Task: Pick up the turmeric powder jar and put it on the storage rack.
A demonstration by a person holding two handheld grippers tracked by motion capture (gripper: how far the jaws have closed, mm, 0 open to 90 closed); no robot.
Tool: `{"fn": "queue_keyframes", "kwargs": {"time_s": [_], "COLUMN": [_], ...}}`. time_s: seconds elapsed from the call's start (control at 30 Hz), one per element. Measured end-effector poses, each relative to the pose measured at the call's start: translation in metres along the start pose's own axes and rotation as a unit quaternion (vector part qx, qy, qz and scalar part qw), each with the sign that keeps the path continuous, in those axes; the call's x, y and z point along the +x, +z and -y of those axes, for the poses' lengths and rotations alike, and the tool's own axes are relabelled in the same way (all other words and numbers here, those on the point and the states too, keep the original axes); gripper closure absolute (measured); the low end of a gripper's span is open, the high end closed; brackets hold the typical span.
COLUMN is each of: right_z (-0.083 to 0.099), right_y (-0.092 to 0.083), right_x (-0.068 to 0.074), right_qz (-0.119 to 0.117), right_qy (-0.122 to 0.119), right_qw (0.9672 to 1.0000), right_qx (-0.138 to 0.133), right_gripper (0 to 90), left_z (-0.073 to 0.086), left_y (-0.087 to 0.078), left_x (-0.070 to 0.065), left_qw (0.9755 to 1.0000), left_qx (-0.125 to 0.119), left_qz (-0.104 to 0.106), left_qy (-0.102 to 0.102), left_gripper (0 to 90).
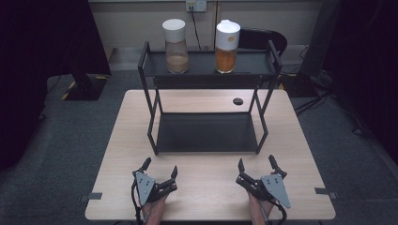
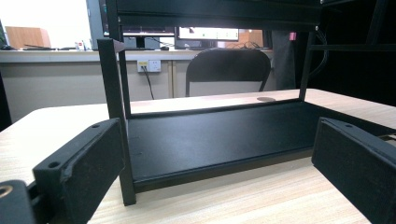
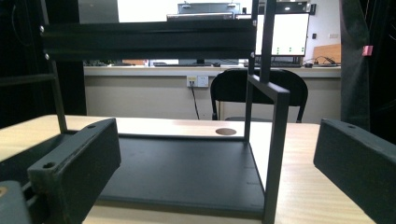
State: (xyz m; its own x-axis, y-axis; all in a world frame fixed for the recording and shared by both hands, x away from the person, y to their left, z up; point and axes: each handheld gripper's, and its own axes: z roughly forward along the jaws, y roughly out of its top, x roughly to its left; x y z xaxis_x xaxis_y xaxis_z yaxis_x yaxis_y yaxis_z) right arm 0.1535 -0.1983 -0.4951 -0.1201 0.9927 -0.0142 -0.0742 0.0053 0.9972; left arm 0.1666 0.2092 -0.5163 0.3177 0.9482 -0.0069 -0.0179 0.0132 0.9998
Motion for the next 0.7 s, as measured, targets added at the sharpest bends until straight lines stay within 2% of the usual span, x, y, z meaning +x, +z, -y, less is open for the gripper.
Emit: {"fn": "queue_keyframes", "kwargs": {"time_s": [0.07,0.4,0.7], "right_z": [0.005,0.018,0.021], "right_y": [0.000,0.001,0.001], "right_x": [0.000,-0.002,-0.004], "right_qz": [0.003,0.005,0.008], "right_qy": [-0.010,-0.005,0.002], "right_qw": [0.9999,0.9998,0.9998], "right_qx": [-0.002,0.018,0.019], "right_gripper": [0.0,0.0,0.0], "left_z": [0.000,0.000,0.000], "left_y": [0.000,0.000,0.000], "left_x": [0.000,0.000,0.000], "left_qw": [1.0000,1.0000,1.0000], "left_qx": [0.000,0.000,0.000], "left_qz": [0.000,0.000,0.000], "left_qy": [0.000,0.000,0.000], "left_gripper": [1.8,1.7,1.7]}}
